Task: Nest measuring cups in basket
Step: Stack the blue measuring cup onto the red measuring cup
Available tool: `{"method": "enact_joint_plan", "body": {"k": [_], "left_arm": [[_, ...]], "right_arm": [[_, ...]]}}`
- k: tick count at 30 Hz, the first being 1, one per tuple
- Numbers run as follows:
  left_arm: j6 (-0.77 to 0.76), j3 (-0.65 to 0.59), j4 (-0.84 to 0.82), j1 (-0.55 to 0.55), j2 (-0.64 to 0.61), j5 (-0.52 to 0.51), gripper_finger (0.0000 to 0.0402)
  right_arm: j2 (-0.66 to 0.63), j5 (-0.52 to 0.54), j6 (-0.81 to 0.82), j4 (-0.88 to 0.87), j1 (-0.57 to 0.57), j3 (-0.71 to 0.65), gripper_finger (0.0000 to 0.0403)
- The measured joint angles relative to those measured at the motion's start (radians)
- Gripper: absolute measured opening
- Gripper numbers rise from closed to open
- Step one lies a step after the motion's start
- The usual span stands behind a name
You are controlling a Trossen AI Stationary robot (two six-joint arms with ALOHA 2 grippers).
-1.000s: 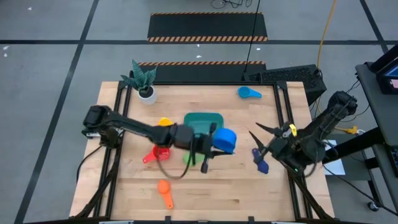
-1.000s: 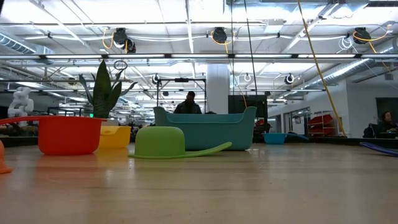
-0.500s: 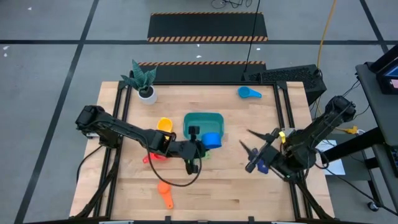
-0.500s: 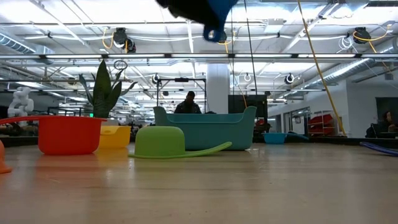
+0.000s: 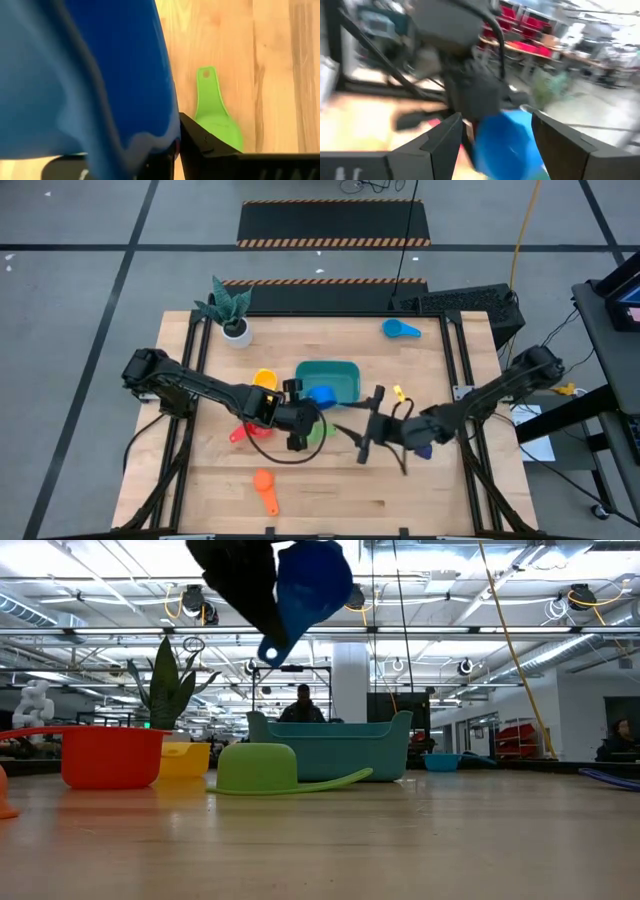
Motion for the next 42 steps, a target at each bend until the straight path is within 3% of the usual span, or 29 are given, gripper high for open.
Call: {"method": "enact_joint_plan", "body": {"k": [9, 18, 24, 31, 34, 42], "left_arm": [[-0.029, 0.0, -0.011, 0.013, 0.0, 0.005, 0.0006], [-0.013, 0.0, -0.003, 0.014, 0.001, 0.018, 0.0008], [0.0, 0.0, 0.037, 0.015, 0.001, 0.018, 0.0015], [-0.01, 0.0, 0.041, 0.017, 0.001, 0.015, 0.0007], [-0.027, 0.0, 0.059, 0.023, 0.001, 0.01, 0.0028], [-0.004, 0.0, 0.136, 0.008, 0.002, -0.013, 0.0107]], "right_arm": [[0.094, 0.05, -0.008, -0.054, -0.073, 0.0, 0.0239], [0.116, 0.074, -0.112, 0.009, -0.087, 0.0, 0.0224], [0.116, 0.075, -0.124, 0.003, -0.109, 0.0, 0.0168], [0.116, 0.081, -0.168, 0.016, -0.127, 0.0, 0.0064], [0.116, 0.101, -0.18, 0.017, -0.129, 0.0, 0.002], [0.108, 0.235, -0.263, 0.004, -0.117, -0.001, 0.0003]]}}
